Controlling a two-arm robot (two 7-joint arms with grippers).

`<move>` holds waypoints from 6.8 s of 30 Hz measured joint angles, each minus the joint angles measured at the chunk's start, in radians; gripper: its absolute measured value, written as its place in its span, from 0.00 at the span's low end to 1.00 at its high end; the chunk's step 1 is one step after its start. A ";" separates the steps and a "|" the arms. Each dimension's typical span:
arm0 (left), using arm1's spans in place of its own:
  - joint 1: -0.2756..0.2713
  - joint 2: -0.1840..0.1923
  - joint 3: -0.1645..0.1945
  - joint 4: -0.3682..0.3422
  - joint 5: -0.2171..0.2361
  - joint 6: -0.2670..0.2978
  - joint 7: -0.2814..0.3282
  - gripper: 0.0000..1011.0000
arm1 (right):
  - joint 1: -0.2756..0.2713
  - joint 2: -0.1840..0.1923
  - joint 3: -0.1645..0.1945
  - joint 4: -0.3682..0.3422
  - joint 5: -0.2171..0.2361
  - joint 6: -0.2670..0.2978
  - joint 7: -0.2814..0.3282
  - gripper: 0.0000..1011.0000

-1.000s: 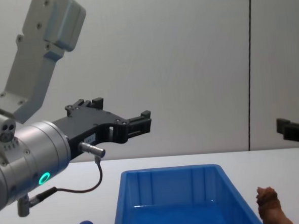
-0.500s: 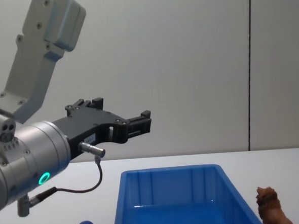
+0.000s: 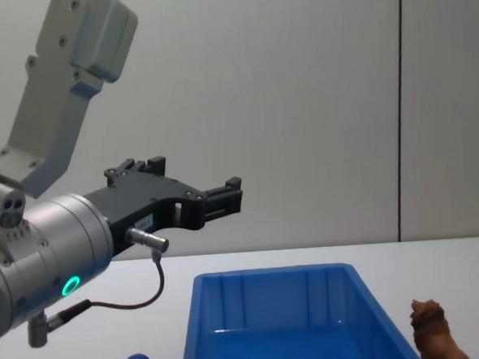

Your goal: Pick up the two dolls from the table and place them into the box.

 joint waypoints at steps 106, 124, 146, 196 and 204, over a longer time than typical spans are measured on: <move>0.000 0.000 0.000 0.000 0.000 0.000 0.000 0.99 | 0.274 -0.205 -0.119 0.106 -0.128 0.094 0.157 0.99; 0.000 0.000 0.000 0.000 0.000 0.000 0.000 0.99 | 0.144 -0.108 -0.076 0.011 -0.068 0.116 0.081 0.99; 0.000 0.000 0.000 0.000 0.000 0.000 0.000 0.99 | 0.106 -0.094 -0.070 0.067 -0.032 0.152 0.051 0.99; 0.000 0.000 0.000 0.000 0.000 0.000 0.000 0.99 | 0.185 -0.138 -0.076 0.056 -0.085 0.054 0.036 0.29; 0.000 0.000 0.000 0.000 0.000 0.000 0.000 0.99 | 0.244 -0.171 -0.090 0.060 -0.103 0.062 0.091 0.29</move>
